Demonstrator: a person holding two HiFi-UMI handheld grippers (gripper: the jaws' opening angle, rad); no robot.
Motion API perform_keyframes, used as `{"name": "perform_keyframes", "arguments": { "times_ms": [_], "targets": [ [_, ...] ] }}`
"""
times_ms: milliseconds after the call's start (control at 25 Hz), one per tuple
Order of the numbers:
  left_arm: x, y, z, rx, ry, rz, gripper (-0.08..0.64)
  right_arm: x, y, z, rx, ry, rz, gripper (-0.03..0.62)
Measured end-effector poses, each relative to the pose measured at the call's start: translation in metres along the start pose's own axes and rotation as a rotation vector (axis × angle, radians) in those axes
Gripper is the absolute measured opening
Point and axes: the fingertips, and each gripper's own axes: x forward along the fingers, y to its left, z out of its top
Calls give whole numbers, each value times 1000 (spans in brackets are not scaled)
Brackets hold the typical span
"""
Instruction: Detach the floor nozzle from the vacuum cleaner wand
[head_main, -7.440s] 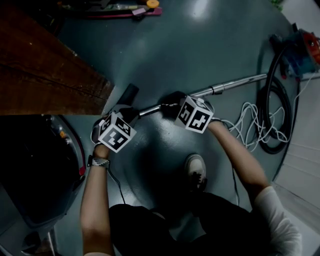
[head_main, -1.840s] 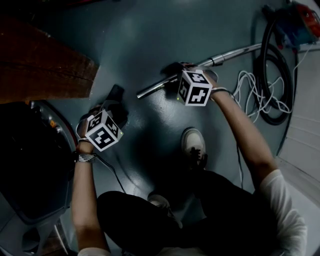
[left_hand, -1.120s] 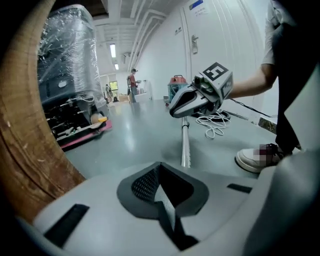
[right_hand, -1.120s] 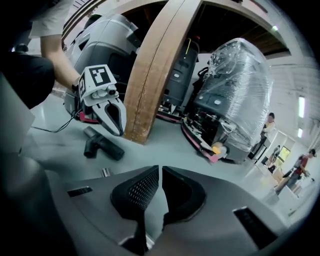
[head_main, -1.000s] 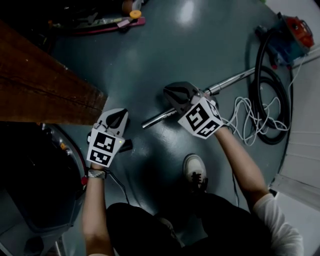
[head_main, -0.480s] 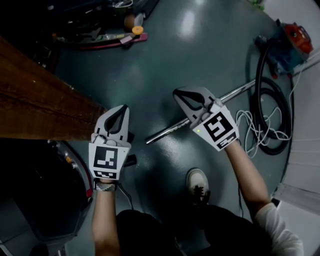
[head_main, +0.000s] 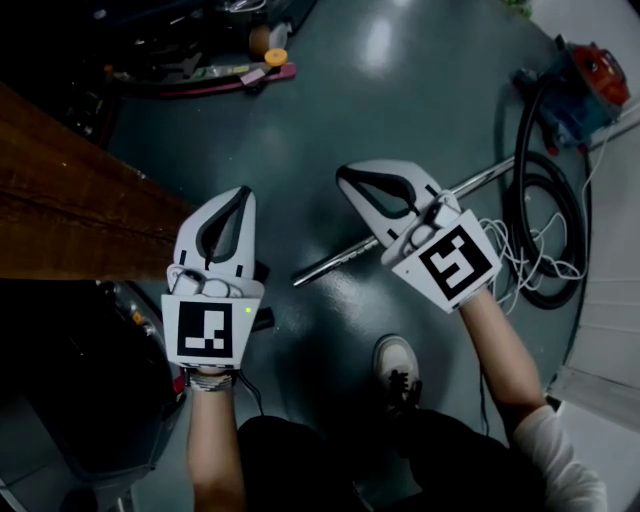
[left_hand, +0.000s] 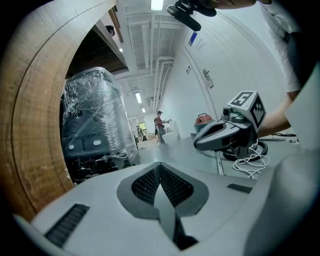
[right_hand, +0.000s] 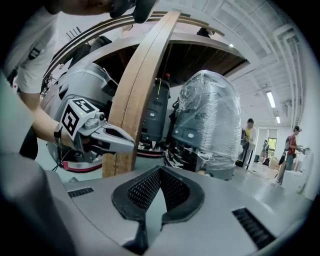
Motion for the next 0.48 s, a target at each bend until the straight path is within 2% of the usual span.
{"name": "perform_keyframes", "arguments": {
  "times_ms": [160,480],
  "targets": [
    [-3,8,1,-8,11,34,2,-3,-6,6,6,-11,-18,28],
    [-3,8,-7,-12,35,45,2,-6,-8,1,7,14,-40,28]
  ]
}}
